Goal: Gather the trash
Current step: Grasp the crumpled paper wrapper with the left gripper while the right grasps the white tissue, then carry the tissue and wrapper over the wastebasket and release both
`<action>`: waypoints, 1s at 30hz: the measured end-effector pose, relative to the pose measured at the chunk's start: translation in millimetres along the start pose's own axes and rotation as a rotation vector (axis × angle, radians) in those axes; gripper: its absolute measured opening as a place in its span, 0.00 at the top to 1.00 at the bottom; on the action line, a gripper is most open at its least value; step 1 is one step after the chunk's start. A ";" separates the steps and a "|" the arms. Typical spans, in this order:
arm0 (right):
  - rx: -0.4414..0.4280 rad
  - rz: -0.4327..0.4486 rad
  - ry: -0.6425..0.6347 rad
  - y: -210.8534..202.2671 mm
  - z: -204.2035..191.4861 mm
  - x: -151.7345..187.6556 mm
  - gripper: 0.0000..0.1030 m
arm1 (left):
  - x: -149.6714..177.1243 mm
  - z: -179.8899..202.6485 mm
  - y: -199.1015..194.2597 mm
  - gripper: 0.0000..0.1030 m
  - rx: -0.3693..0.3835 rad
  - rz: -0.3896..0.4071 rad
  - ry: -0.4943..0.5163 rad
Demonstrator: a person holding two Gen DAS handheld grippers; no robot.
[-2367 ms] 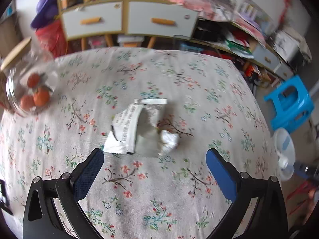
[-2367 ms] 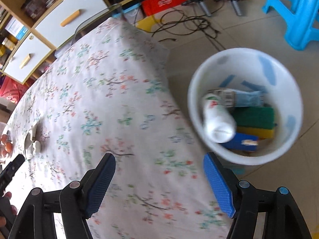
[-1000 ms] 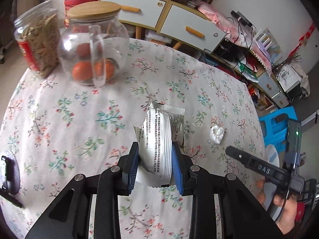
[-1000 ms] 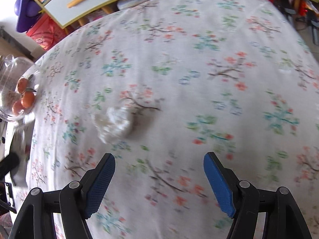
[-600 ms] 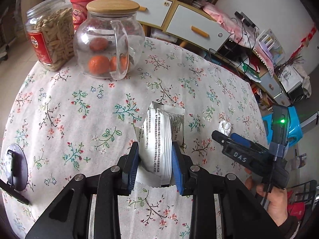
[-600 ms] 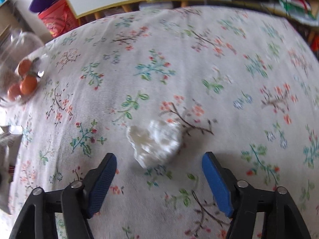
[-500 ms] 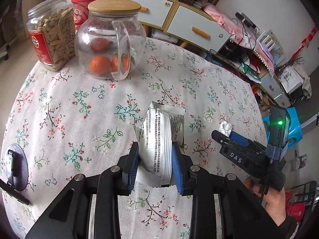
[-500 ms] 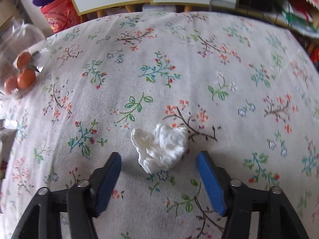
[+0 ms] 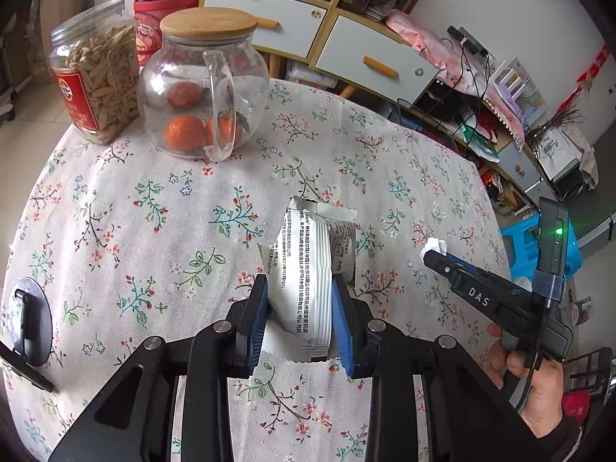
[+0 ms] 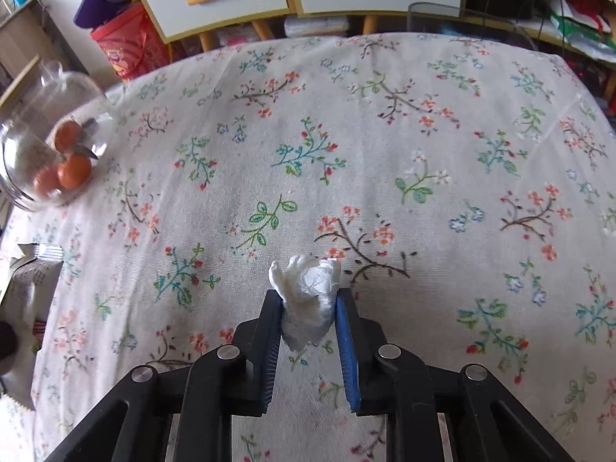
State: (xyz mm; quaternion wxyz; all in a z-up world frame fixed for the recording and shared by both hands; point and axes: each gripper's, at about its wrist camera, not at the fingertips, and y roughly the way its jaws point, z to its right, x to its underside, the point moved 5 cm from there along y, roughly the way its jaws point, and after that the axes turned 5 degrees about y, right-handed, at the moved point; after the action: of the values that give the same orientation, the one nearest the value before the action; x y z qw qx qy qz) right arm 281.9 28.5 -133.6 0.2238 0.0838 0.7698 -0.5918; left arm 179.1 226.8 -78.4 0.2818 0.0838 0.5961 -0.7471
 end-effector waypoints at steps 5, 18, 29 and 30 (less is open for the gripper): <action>-0.008 0.012 0.017 -22.9 14.7 1.8 0.76 | -0.5 10.1 -8.1 0.68 0.018 0.015 0.014; 0.044 0.057 0.093 -81.1 93.1 3.5 0.76 | -2.9 59.0 -10.9 0.68 0.072 0.029 0.077; 0.102 0.079 0.252 -121.1 187.5 12.4 0.76 | -4.3 112.8 5.8 0.68 0.128 0.006 0.135; 0.108 0.082 0.263 -124.8 195.2 13.6 0.76 | -3.8 120.3 7.9 0.68 0.135 0.003 0.142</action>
State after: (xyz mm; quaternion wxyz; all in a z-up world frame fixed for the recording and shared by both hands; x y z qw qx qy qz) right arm 268.7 -194.2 -69.6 0.1402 0.2038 0.7556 -0.6066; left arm 211.7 114.1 -50.1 0.2336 0.1561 0.5626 -0.7775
